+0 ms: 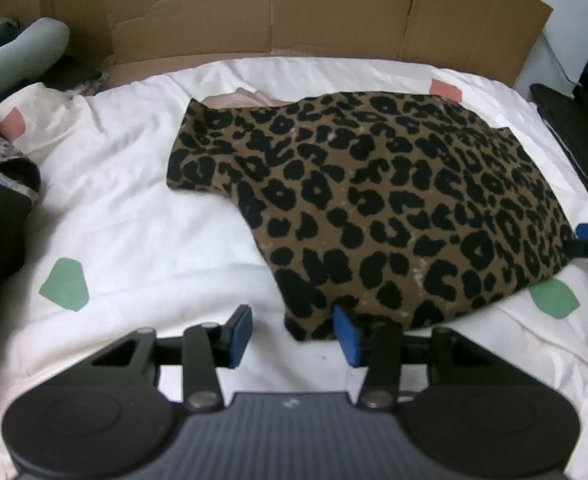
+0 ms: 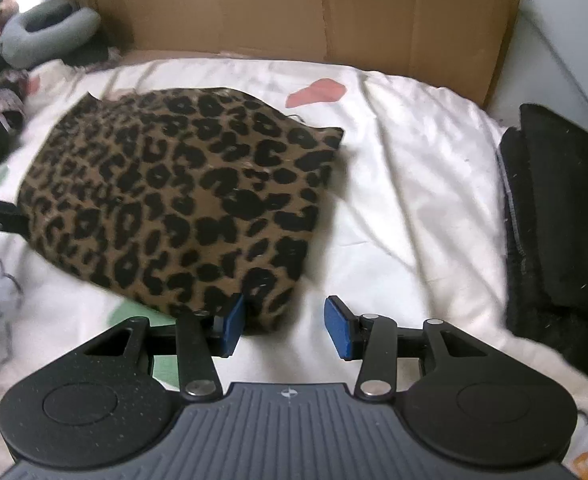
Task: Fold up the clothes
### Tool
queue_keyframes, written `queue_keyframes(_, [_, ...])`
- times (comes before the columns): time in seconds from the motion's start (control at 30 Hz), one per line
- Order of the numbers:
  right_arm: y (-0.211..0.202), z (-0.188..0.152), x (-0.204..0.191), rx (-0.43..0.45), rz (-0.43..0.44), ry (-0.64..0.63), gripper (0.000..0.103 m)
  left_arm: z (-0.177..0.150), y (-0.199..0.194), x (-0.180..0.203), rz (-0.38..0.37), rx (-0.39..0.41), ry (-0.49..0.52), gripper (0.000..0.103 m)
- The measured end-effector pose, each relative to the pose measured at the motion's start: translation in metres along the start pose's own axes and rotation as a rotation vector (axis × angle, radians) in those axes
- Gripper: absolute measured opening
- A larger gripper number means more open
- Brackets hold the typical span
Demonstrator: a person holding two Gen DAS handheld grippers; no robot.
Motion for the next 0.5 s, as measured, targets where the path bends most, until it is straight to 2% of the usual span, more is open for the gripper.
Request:
queue_keyframes(0.07, [-0.003, 0.002, 0.003, 0.005, -0.017, -0.002, 0.05, 0.0, -0.001, -0.002, -0.001, 0.0, -0.006, 0.049])
queue_keyframes(0.2, [-0.009, 0.004, 0.009, 0.003, -0.022, 0.027, 0.037, 0.0, -0.005, -0.005, -0.004, 0.004, -0.024, 0.047])
queue_keyframes(0.37, [-0.021, 0.006, 0.012, 0.012, 0.107, 0.171, 0.035, 0.0, -0.004, -0.006, -0.034, -0.001, -0.062, 0.038])
queue_keyframes(0.5, [-0.015, -0.003, 0.013, -0.047, 0.213, 0.317, 0.035, 0.001, -0.001, -0.004, -0.053, 0.003, -0.063, 0.035])
Point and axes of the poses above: each gripper's, at about its wrist camera, not at the fingertips, and y roughly the way its jaws point, x to its right, z to its top, the point moved 5 cm from there along y, roughly the way its jaws point, and after that the axes turned 3 degrees about z, right-handed, at the moved point
